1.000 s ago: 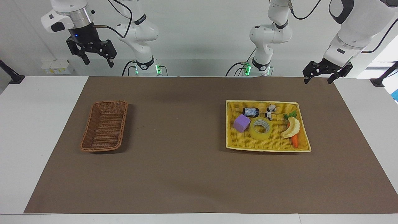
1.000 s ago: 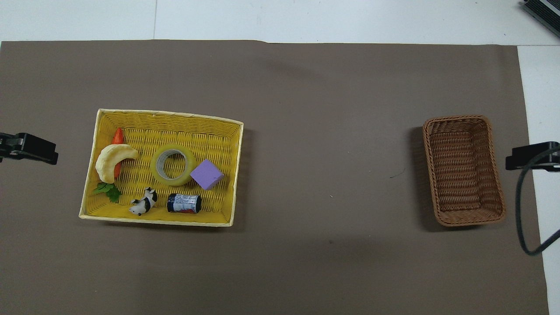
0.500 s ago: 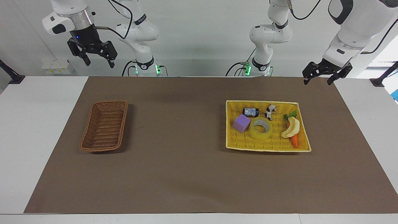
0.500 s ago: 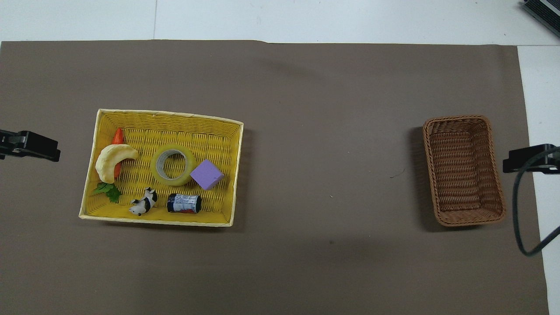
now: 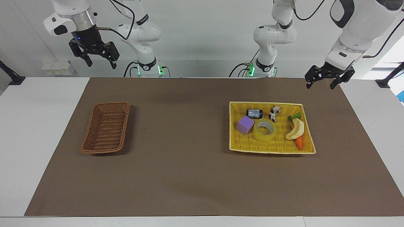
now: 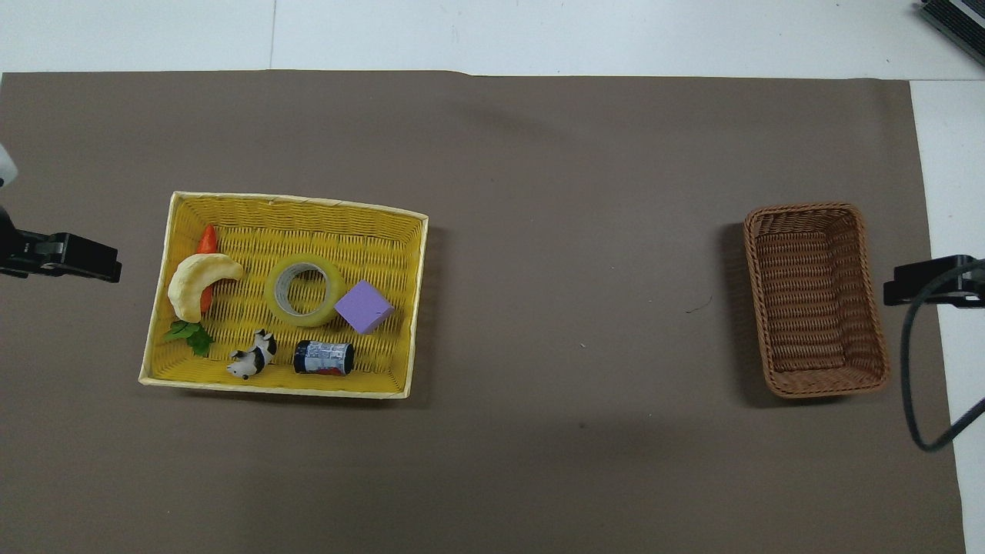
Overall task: Move tape to another basket
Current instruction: 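Reach the left gripper into the yellow tray and grasp the tape roll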
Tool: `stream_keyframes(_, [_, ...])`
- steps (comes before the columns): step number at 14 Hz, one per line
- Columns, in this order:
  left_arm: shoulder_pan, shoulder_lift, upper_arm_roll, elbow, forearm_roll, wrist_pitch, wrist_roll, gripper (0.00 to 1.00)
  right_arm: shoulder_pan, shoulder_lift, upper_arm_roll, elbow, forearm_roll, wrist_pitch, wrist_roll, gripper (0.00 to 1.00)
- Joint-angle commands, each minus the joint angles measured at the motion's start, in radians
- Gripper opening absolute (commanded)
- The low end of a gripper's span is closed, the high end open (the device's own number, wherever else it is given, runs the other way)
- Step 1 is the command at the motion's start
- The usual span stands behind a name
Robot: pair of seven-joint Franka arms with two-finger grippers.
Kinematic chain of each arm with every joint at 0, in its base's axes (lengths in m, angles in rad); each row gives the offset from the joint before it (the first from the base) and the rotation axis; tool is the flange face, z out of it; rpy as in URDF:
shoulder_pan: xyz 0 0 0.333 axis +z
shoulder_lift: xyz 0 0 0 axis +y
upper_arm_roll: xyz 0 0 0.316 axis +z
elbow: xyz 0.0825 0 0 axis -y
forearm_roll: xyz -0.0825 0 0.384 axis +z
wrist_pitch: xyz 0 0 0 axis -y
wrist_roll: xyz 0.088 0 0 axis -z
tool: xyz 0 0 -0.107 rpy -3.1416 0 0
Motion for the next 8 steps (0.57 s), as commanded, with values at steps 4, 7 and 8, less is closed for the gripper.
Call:
stream_keyframes(4, [-0.014,-0.046,-0.009,-0.066,-0.012,0.054,0.012,1.00,-0.013,-0.020,0.004,-0.020,0.019,-0.012,-0.023,1.00])
stream_keyframes(7, [-0.013,-0.046,-0.009,-0.067,-0.012,0.057,0.017,1.00,-0.013,-0.020,0.004,-0.020,0.019,-0.012,-0.023,1.00])
stream_keyframes(8, [-0.013,-0.044,-0.009,-0.074,-0.012,0.056,0.017,1.00,-0.013,-0.020,0.004,-0.020,0.019,-0.012,-0.023,1.00])
